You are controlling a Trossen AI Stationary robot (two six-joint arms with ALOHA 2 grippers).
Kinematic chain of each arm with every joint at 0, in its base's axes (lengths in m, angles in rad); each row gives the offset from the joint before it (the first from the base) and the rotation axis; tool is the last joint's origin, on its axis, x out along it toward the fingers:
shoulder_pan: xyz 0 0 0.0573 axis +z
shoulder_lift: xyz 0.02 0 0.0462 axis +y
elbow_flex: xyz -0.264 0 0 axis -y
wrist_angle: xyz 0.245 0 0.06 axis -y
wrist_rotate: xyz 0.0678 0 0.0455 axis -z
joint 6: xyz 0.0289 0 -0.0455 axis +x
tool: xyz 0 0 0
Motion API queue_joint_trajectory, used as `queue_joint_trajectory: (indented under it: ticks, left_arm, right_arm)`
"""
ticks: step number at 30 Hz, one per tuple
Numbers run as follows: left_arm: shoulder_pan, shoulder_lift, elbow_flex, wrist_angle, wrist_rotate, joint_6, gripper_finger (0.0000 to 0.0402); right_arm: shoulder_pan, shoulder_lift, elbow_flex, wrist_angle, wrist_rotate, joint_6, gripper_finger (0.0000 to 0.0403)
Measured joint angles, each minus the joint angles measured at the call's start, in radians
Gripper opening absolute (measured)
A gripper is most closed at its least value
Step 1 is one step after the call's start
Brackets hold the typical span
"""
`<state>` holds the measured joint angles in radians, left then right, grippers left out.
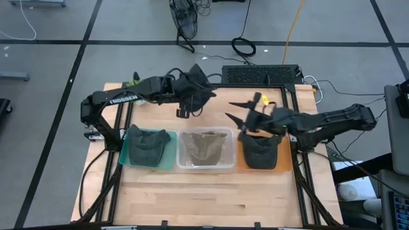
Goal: Pick & Place hat
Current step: Put the black cap into the orange bin
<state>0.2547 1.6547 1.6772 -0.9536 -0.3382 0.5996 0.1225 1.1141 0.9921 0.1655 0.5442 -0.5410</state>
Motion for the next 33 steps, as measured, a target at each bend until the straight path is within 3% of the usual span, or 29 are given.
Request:
queue_joint_trajectory:
  ticks: [9, 15, 20, 26, 33]
  left_arm:
    - [-0.094, 0.0, 0.0, 0.098, -0.002, 0.026, 0.0007]
    - [-0.11, 0.0, 0.0, 0.105, -0.004, 0.046, 0.002]
    - [-0.121, 0.0, 0.0, 0.149, -0.004, 0.057, 0.0007]
    - [-0.127, 0.0, 0.0, 0.151, -0.004, 0.053, 0.0023]
    - [-0.127, 0.0, 0.0, 0.184, -0.005, 0.042, 0.0012]
  right_arm:
    - [-0.108, 0.197, 0.141, -0.03, -0.03, -0.051, 0.0239]
    - [-0.138, 0.227, 0.156, -0.033, -0.088, -0.029, 0.0235]
    - [-0.165, 0.245, 0.155, -0.076, -0.132, 0.018, 0.0221]
    - [-0.176, 0.235, 0.155, -0.073, -0.131, 0.024, 0.0176]
    - [-0.175, 0.232, 0.156, -0.111, -0.131, -0.014, 0.0048]
